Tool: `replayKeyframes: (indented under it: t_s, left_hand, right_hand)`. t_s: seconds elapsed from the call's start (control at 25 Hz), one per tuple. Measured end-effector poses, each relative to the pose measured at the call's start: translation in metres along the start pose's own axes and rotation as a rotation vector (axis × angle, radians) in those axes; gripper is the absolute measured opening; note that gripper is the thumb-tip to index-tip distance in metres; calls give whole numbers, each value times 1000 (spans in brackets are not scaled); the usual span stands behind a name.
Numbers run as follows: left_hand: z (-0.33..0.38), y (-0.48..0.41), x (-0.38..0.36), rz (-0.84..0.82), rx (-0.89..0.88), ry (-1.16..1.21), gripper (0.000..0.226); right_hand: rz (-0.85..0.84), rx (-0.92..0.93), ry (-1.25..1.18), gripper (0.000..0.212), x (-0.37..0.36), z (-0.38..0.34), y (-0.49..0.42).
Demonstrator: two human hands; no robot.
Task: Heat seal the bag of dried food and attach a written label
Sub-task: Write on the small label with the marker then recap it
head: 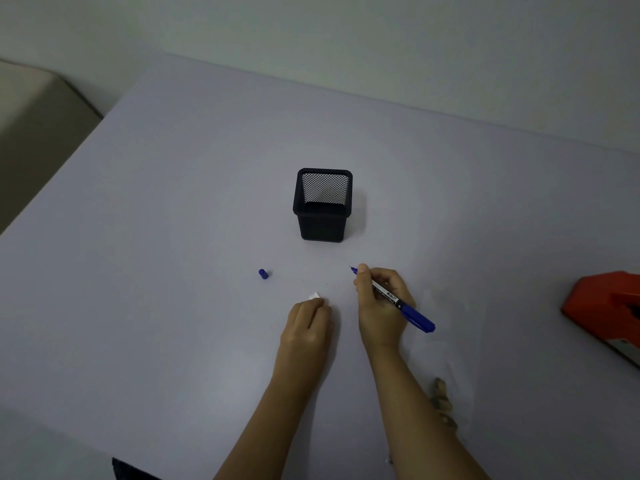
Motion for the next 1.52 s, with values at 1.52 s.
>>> replayKeyframes:
  t_s: [1.52]
  left_hand:
    - [-28, -23, -19, -259, -312, 127, 27]
  right_hand:
    - [-60, 258, 75, 10, -10, -10, 2]
Point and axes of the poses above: each hand's wrist, its own y-axis away from the middle knuckle, its own x-axis out of the back of the hand, z = x × y, the point moved 10 cm from there along -y, towards the middle knuckle, and after that the axes turned 3 degrees about -z, right-handed, at the moved point
